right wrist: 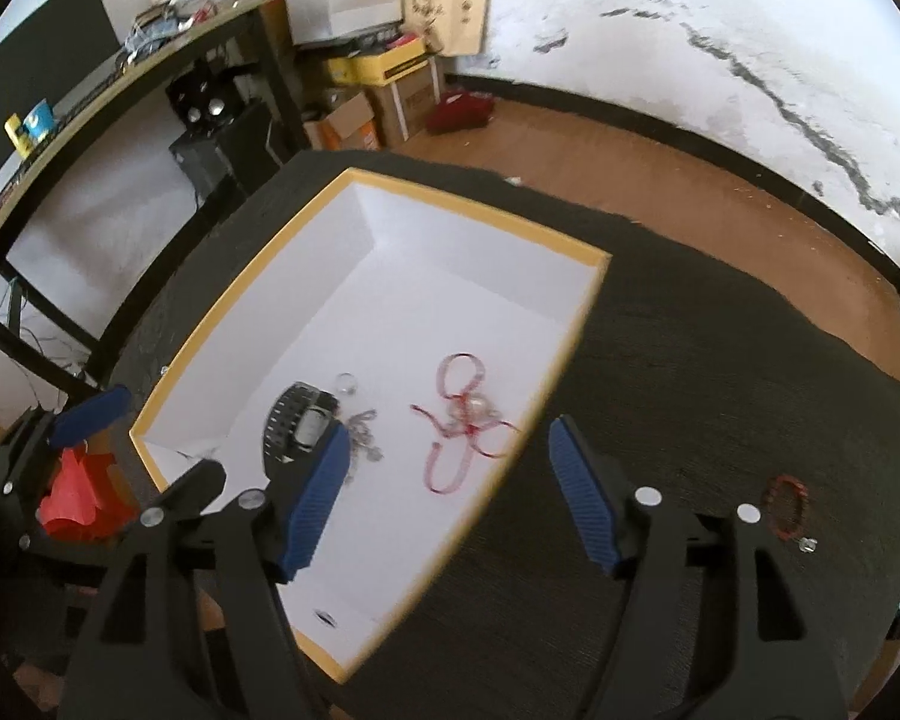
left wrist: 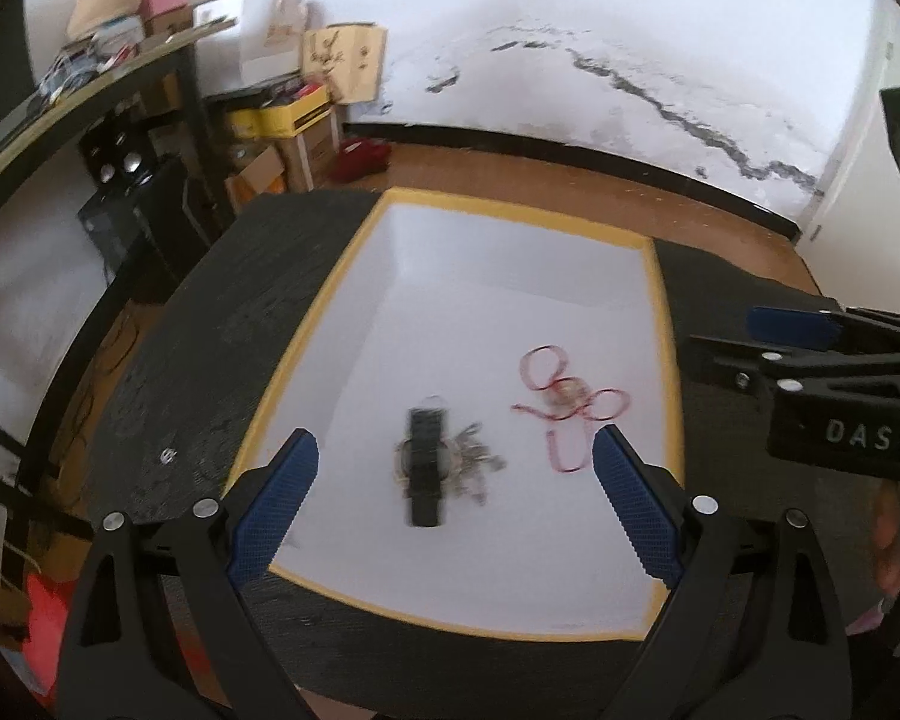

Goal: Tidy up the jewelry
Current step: 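Lower the silver ring into the box and open the right tool, then withdraw both tools from the box and reach toward the red bead bracelet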

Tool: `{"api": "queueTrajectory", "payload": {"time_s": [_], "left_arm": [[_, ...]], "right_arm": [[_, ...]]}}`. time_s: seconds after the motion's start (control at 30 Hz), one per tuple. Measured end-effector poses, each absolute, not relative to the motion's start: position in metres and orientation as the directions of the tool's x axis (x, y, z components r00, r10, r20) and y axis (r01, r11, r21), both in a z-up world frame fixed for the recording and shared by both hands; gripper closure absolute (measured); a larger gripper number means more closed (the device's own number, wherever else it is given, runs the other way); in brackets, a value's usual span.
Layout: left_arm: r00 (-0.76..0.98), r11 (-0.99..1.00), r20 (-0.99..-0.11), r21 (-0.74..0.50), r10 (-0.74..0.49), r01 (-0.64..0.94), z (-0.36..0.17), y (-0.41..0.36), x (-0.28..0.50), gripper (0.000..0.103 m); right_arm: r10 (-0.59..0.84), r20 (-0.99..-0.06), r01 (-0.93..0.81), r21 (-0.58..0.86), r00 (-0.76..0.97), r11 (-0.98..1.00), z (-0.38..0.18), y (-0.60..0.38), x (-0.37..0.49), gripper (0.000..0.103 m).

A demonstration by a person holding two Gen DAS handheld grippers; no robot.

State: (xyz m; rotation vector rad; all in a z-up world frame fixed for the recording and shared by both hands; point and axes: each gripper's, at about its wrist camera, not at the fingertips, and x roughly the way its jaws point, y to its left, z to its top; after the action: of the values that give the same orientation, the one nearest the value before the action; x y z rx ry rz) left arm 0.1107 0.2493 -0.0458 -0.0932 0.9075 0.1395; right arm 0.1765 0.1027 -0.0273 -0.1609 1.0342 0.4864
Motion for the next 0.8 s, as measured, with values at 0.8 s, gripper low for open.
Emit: {"api": "queueTrajectory", "payload": {"time_s": [0.8], "left_arm": [[0.604,0.978,-0.782,-0.033,-0.153,0.205,-0.054,-0.006,0.129,0.007]], "right_arm": [[0.04,-0.788,-0.051,0.011,0.614,0.999,-0.02,-0.224,0.059,0.022]]}}
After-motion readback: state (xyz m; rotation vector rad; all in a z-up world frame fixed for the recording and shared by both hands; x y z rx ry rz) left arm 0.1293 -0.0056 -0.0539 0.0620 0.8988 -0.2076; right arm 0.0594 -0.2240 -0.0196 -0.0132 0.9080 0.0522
